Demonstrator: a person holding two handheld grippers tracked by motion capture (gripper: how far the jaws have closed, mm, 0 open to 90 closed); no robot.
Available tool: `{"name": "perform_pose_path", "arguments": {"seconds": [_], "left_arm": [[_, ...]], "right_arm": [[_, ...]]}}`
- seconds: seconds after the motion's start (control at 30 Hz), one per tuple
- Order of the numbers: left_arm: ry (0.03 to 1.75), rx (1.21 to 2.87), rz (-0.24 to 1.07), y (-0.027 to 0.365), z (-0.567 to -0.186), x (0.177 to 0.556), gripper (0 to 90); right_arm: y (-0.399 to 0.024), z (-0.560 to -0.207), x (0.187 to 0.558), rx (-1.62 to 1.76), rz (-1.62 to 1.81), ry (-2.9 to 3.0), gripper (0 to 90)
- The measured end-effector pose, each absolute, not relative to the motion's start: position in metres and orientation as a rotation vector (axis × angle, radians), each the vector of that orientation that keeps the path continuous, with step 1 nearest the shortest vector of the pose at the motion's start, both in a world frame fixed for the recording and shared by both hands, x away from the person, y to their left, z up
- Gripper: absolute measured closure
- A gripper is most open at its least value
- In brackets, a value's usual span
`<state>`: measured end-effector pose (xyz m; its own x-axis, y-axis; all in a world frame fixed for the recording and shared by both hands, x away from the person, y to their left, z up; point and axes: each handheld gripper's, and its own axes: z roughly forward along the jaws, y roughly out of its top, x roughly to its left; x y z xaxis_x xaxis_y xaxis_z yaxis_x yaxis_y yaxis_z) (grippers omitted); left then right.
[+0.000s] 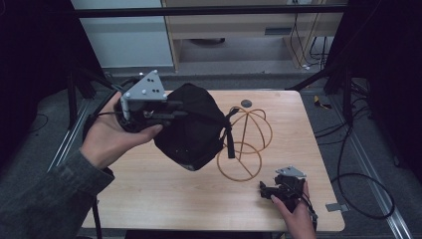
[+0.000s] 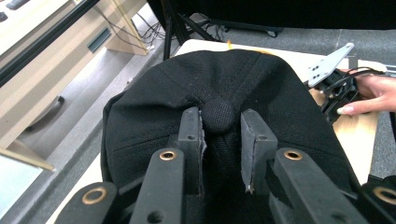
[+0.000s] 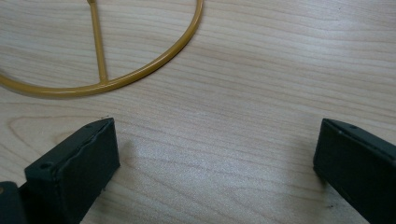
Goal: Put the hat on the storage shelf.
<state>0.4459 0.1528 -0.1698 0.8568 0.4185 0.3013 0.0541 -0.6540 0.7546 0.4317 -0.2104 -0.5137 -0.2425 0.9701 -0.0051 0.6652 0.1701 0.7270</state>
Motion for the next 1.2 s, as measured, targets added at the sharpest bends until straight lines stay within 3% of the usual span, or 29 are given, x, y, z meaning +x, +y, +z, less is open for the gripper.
{"name": "perform_pose_path", "arguments": {"seconds": [0.57, 1.2], "left_arm": [[0.255, 2.281, 0.575, 0.093, -0.154, 0.472, 71.8], [0.253, 2.289, 0.536, 0.051, -0.151, 0.502, 72.3]], "right_arm": [[-0.21, -0.514, 0.432, 1.545, 0.849, 1.976, 0.3], [-0.21, -0.514, 0.432, 1.543, 0.849, 1.977, 0.4]]}}
